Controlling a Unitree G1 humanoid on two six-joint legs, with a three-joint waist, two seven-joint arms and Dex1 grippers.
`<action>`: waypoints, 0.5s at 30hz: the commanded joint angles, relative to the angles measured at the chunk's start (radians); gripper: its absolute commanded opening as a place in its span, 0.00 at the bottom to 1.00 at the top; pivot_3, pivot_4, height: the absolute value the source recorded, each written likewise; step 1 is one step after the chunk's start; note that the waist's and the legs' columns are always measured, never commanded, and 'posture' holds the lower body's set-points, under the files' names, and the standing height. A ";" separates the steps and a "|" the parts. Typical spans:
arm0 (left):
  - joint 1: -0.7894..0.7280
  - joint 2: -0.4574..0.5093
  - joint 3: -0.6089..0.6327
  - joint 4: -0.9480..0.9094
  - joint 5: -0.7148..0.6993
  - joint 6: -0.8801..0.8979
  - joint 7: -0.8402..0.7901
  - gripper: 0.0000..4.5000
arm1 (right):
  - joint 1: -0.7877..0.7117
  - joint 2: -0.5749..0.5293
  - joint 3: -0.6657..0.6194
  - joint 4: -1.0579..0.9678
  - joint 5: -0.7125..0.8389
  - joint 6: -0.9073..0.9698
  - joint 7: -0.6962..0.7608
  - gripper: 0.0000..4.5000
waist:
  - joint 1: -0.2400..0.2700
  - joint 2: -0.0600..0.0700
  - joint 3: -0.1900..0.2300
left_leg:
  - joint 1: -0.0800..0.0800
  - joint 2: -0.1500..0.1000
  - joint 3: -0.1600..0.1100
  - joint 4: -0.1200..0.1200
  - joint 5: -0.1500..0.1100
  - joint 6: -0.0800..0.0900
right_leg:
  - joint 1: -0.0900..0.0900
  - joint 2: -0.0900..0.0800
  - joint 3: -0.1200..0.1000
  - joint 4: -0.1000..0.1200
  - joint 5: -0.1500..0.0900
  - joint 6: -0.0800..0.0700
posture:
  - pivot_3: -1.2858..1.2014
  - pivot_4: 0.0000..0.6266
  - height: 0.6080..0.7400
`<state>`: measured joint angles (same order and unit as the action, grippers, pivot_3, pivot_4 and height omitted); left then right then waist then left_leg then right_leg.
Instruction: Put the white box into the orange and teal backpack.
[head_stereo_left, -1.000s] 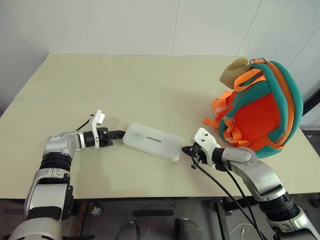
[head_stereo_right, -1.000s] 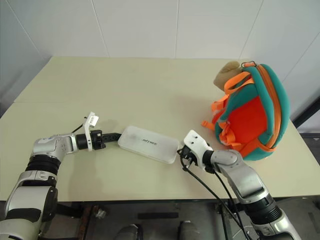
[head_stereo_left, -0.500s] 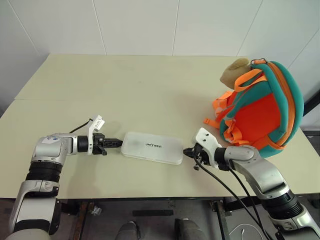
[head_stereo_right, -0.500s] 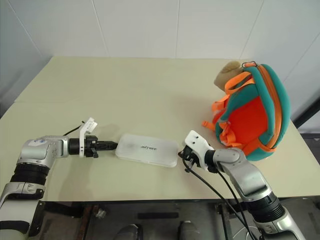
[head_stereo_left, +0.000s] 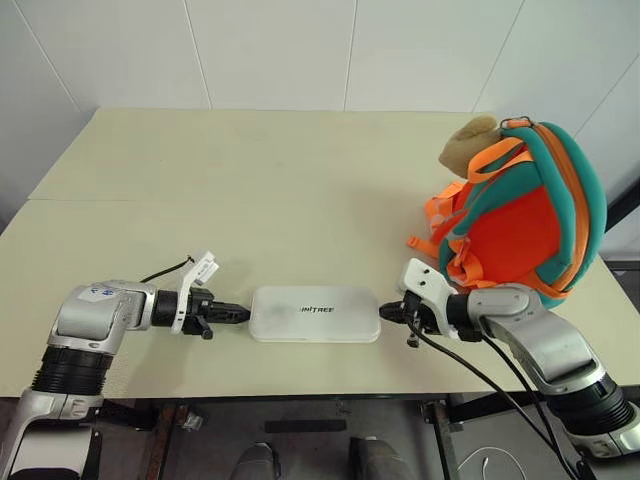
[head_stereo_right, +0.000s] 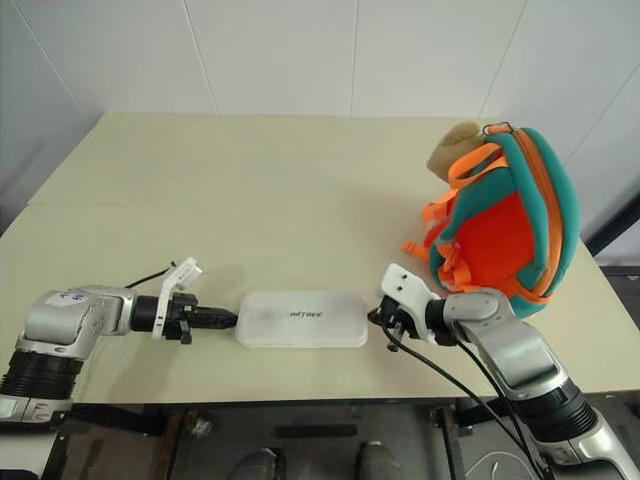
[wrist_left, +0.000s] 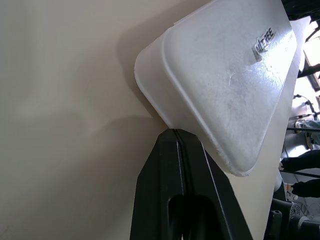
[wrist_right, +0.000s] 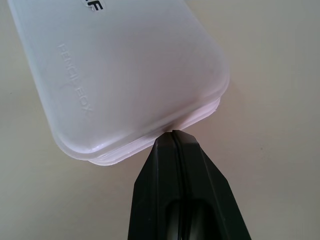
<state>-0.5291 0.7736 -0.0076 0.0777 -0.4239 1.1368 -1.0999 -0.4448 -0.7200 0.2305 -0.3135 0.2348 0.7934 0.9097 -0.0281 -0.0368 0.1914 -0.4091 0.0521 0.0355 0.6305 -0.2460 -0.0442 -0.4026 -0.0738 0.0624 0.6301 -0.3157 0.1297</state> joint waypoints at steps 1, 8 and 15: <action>0.007 -0.002 0.003 -0.057 -0.051 0.009 -0.004 0.00 | 0.004 0.003 0.014 -0.059 0.024 -0.021 0.024 0.00 | 0.000 0.000 0.000 | 0.000 0.000 0.000 0.000 0.000 0.000 | 0.000 0.000 0.000 0.000 0.000 0.000 | 0.52 0.24 1.00; 0.033 0.003 0.057 -0.082 -0.059 -0.024 0.045 0.00 | 0.022 -0.044 0.002 -0.037 -0.013 -0.048 0.022 0.00 | 0.000 0.000 0.000 | 0.000 0.000 0.000 0.000 0.000 0.000 | 0.000 0.000 0.000 0.000 0.000 0.000 | 0.52 0.24 1.00; 0.059 -0.001 0.189 -0.157 -0.125 -0.100 0.079 0.00 | 0.025 -0.114 -0.041 0.003 -0.026 -0.091 0.039 0.00 | 0.000 0.000 0.000 | 0.000 0.000 0.000 0.000 0.000 0.000 | 0.000 -0.001 0.000 0.000 0.000 0.000 | 0.52 0.24 1.00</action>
<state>-0.4656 0.7690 0.1234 -0.0317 -0.5101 1.0568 -1.0342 -0.4209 -0.8131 0.2282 -0.3061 0.2105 0.7263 0.9369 -0.0277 -0.0368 0.1914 -0.4091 0.0520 0.0354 0.6303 -0.2460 -0.0442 -0.4025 -0.0743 0.0624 0.6297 -0.3159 0.1295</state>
